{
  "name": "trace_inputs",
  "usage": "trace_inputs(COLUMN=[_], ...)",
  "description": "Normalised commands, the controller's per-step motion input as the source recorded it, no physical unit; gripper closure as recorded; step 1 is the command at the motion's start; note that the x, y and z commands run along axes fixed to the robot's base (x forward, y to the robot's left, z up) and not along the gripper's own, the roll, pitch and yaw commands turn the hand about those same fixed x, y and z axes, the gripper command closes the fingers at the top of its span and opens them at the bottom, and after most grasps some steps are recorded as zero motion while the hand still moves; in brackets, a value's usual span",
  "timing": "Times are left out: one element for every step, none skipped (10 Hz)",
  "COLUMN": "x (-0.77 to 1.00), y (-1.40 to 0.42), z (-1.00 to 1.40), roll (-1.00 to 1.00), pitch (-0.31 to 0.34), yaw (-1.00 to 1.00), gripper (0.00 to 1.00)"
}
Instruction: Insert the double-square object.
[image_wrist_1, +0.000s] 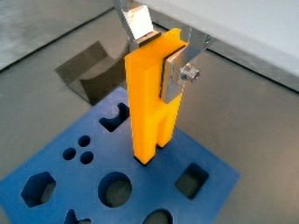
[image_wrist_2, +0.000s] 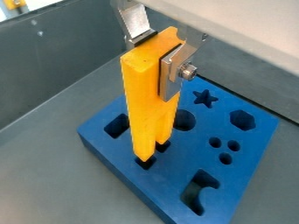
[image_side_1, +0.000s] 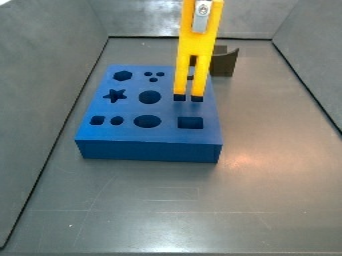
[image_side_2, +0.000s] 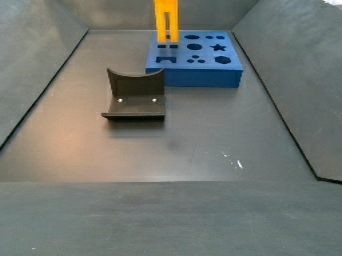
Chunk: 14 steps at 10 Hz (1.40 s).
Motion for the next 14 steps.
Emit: trace_inputs(x=[0.0, 0.0, 0.07, 0.23, 0.31, 0.14, 0.02, 0.0, -0.24, -0.39, -0.32, -0.18, 0.02, 0.19], y=[-0.02, 0.0, 0.12, 0.01, 0.0, 0.0, 0.0, 0.0, 0.05, 0.0, 0.0, 0.0, 0.0, 0.0], z=[0.0, 0.0, -0.02, -0.12, -0.15, -0.15, -0.16, -0.06, 0.0, 0.11, 0.05, 0.01, 0.0, -0.05], roll=[0.04, 0.0, -0.01, -0.03, 0.0, 0.0, 0.0, 0.0, 0.0, 0.01, 0.01, 0.01, 0.04, 0.04], pitch=[0.0, -0.003, -0.053, -0.106, -0.107, -0.107, -0.111, -0.056, -0.009, 0.0, -0.007, -0.003, -0.031, -0.047], yaw=[0.0, 0.03, 0.17, 0.28, 0.21, 0.06, 0.0, 0.0, 0.0, 0.0, 0.0, 0.0, 0.03, 0.1], gripper=[1.0, 1.0, 1.0, 1.0, 1.0, 1.0, 1.0, 1.0, 1.0, 1.0, 1.0, 1.0, 1.0, 1.0])
